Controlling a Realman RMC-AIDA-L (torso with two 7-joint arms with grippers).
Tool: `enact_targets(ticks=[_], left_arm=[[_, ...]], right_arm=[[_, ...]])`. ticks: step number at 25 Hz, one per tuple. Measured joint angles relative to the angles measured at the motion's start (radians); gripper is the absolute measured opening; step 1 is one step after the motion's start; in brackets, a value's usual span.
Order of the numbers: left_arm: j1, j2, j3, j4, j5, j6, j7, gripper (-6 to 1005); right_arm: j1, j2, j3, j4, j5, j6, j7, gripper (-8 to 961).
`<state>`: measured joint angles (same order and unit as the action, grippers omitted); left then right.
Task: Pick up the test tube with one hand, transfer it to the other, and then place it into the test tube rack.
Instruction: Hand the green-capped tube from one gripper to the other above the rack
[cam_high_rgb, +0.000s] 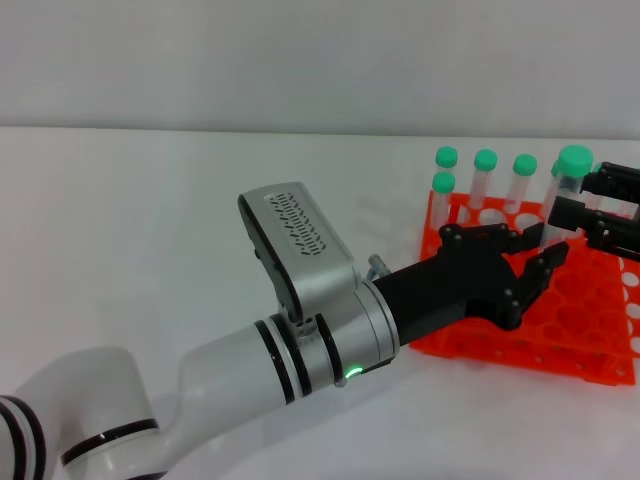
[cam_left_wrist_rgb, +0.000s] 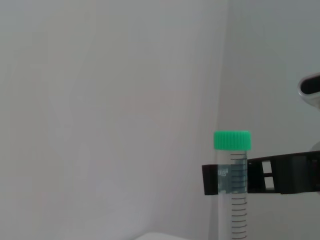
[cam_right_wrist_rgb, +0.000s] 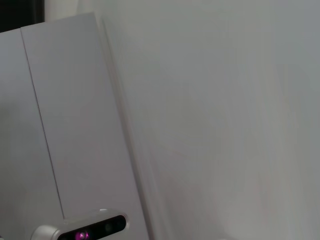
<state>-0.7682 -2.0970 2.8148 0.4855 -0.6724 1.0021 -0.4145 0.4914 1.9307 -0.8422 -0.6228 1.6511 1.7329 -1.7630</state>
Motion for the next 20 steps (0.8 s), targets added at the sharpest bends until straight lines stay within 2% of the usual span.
enact_targets(ticks=[11,18,20], left_arm=[[-0.021,-0.001,0.002,0.013,0.015,-0.047,-0.012,266],[-0.022,-0.001,0.001,0.014,0.016,-0.048,-0.012,270],[-0.022,-0.002,0.0,0.015,0.016,-0.048,-0.012,272]], right_arm=[[0.003,0.002,0.004,-0.002,-0.023,-0.031,0.0,539],[-0.004,-0.005,0.012,-0.008,-0.019,-0.035,-0.019,521],[-0.005,-0.006,0.014,-0.008,-0.018,-0.036,-0.033,333]])
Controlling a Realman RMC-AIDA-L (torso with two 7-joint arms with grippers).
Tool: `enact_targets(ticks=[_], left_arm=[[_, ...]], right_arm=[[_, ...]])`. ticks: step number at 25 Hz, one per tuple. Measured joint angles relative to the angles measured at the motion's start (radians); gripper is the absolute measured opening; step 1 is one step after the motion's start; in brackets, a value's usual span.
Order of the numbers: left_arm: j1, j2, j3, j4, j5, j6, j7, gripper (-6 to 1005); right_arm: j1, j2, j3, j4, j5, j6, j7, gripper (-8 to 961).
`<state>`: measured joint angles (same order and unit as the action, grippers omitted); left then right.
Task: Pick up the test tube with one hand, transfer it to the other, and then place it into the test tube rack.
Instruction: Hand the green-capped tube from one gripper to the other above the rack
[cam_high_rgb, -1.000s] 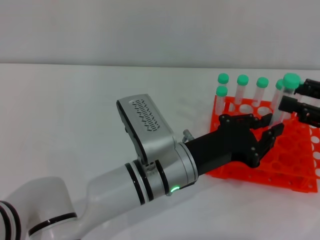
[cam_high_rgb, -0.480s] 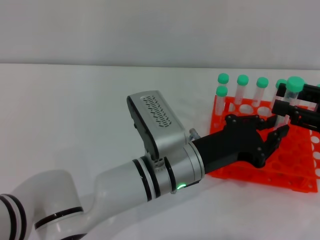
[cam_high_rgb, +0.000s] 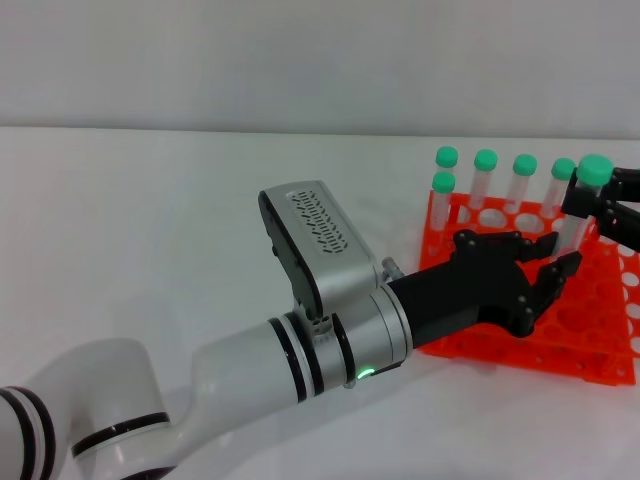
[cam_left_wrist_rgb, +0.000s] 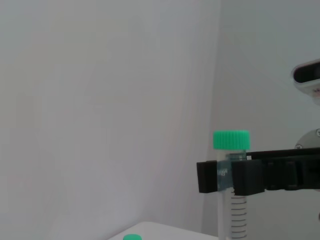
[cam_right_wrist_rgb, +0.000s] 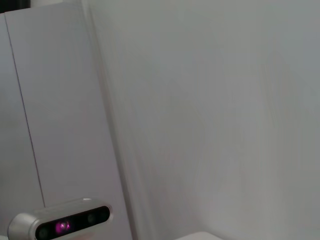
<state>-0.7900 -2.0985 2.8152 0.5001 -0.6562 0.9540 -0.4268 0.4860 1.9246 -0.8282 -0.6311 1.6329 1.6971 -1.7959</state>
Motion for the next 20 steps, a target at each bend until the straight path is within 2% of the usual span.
enact_targets(ticks=[6,12,20], left_arm=[[0.0,0.0,0.0,0.0,0.0,0.0,0.0,276],[0.004,0.0,-0.001,0.001,0.0,0.001,0.003,280],[0.035,-0.003,-0.014,-0.004,-0.005,0.007,0.062,285]], right_arm=[[-0.001,-0.005,0.0,-0.002,0.001,0.0,-0.016,209],[-0.002,-0.014,0.0,-0.002,0.001,0.001,-0.016,209],[-0.004,-0.015,0.0,-0.003,0.001,0.001,-0.019,220]])
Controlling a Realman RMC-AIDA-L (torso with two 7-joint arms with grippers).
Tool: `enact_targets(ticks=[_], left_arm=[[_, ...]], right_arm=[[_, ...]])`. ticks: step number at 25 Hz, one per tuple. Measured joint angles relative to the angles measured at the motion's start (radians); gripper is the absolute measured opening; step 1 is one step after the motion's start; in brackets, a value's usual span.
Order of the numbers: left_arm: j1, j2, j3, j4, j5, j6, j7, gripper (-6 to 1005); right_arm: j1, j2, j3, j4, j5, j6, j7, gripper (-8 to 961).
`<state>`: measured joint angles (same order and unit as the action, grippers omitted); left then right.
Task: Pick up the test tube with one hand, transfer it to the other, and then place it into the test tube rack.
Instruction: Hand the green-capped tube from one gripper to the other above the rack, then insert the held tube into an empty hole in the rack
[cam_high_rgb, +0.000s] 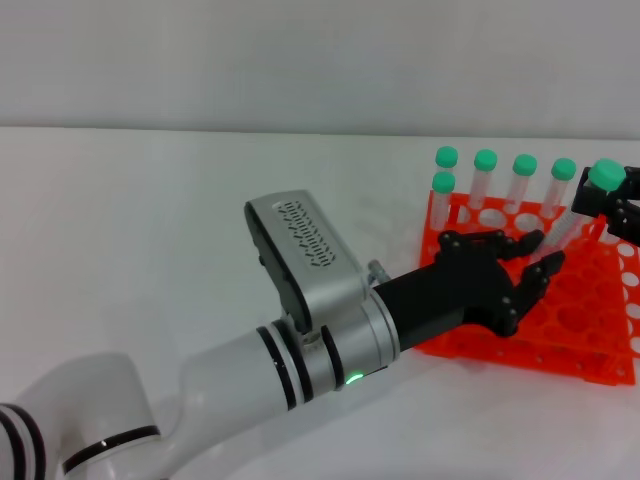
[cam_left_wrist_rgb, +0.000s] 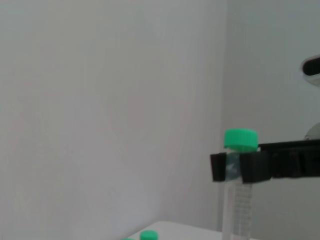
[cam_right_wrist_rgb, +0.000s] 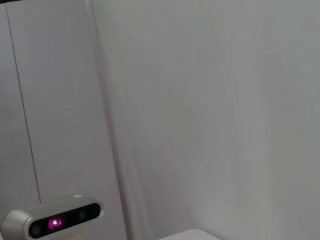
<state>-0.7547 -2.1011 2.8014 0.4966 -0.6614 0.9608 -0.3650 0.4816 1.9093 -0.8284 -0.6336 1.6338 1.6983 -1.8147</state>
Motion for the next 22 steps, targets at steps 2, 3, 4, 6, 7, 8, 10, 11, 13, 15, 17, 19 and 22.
enact_targets(ticks=[2,3,4,6,7,8,10,11,13,15,17,19,22], left_arm=[[0.012,0.0,-0.01,0.001,-0.001,0.0,0.021,286],[0.018,0.0,-0.015,0.001,0.0,0.0,0.028,287],[0.021,0.0,-0.019,0.001,0.0,0.0,0.032,288],[0.025,0.0,-0.025,0.001,-0.003,-0.003,0.035,289],[0.025,0.0,-0.025,0.001,-0.005,-0.004,0.035,331],[0.026,0.0,-0.025,0.001,-0.005,-0.005,0.036,372],[0.028,-0.001,-0.025,0.001,-0.005,-0.005,0.043,455],[0.033,-0.001,-0.027,0.002,-0.005,-0.002,0.055,497],[0.056,-0.003,-0.038,0.007,-0.006,0.002,0.094,540],[0.094,-0.004,-0.06,0.02,-0.006,0.003,0.147,582],[0.134,-0.003,-0.076,0.034,-0.006,0.005,0.193,625],[0.183,0.001,-0.09,0.034,-0.006,0.039,0.217,668],[0.259,0.004,-0.11,0.006,-0.007,0.147,0.228,732]], right_arm=[[0.0,0.0,0.005,0.0,0.002,0.001,0.0,223],[0.0,0.001,0.01,0.0,0.002,0.001,0.0,224],[0.0,0.002,0.015,0.0,0.002,0.003,0.0,225],[0.0,0.004,0.021,0.0,0.002,0.004,0.0,228],[0.0,0.004,0.022,0.0,0.002,0.005,0.0,229],[0.0,0.004,0.023,0.0,0.002,0.006,0.0,231],[0.0,0.005,0.027,0.0,0.003,0.006,-0.002,233],[0.0,0.006,0.036,0.0,0.004,0.006,-0.005,235],[0.0,0.008,0.055,0.0,0.004,0.001,-0.01,237],[0.001,0.009,0.078,0.0,0.004,-0.005,-0.012,240],[0.004,0.01,0.101,0.0,0.004,-0.011,-0.015,243],[0.007,0.013,0.115,-0.001,0.005,-0.015,-0.017,245],[0.013,0.03,0.125,-0.02,0.005,-0.035,-0.031,249]])
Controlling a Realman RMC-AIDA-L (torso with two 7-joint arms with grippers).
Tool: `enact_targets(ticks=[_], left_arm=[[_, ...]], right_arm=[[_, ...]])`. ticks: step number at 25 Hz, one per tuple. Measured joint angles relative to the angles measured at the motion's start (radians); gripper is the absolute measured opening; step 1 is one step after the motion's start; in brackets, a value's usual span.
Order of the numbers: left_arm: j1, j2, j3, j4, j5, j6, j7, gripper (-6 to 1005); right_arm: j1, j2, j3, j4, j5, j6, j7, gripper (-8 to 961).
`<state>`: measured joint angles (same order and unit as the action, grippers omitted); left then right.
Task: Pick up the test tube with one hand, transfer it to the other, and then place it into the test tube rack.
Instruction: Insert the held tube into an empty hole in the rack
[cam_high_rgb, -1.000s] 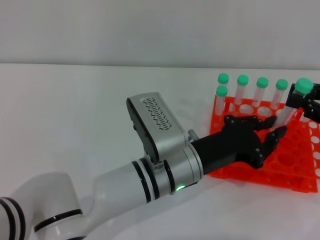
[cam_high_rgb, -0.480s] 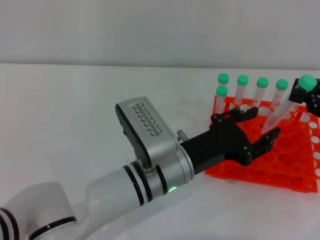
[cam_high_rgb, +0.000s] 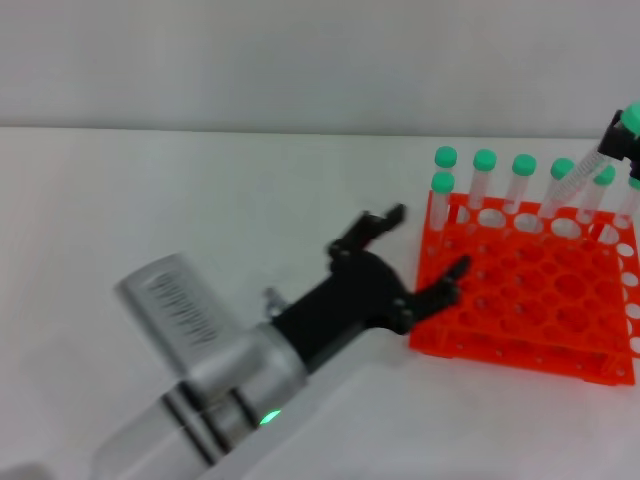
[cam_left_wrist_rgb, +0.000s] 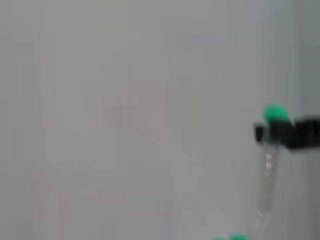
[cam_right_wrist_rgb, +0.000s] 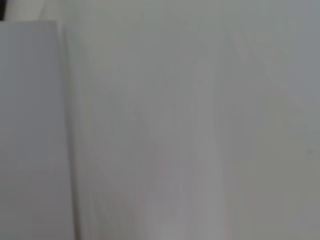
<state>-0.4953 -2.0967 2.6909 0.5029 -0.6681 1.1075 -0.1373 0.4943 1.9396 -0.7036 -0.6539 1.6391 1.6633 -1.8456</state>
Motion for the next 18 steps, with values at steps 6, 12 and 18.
enact_targets(ticks=[6,12,18], left_arm=[[0.181,0.001,-0.102,-0.067,-0.002,0.204,0.05,895],[0.252,0.001,-0.194,-0.168,-0.025,0.228,0.061,894],[0.279,0.001,-0.196,-0.219,-0.126,0.226,0.061,895]], right_arm=[[0.017,0.051,-0.029,-0.076,-0.035,-0.129,-0.009,257],[0.056,0.066,-0.131,-0.097,-0.066,-0.23,-0.007,265],[0.087,0.068,-0.248,-0.098,-0.066,-0.318,-0.002,273]])
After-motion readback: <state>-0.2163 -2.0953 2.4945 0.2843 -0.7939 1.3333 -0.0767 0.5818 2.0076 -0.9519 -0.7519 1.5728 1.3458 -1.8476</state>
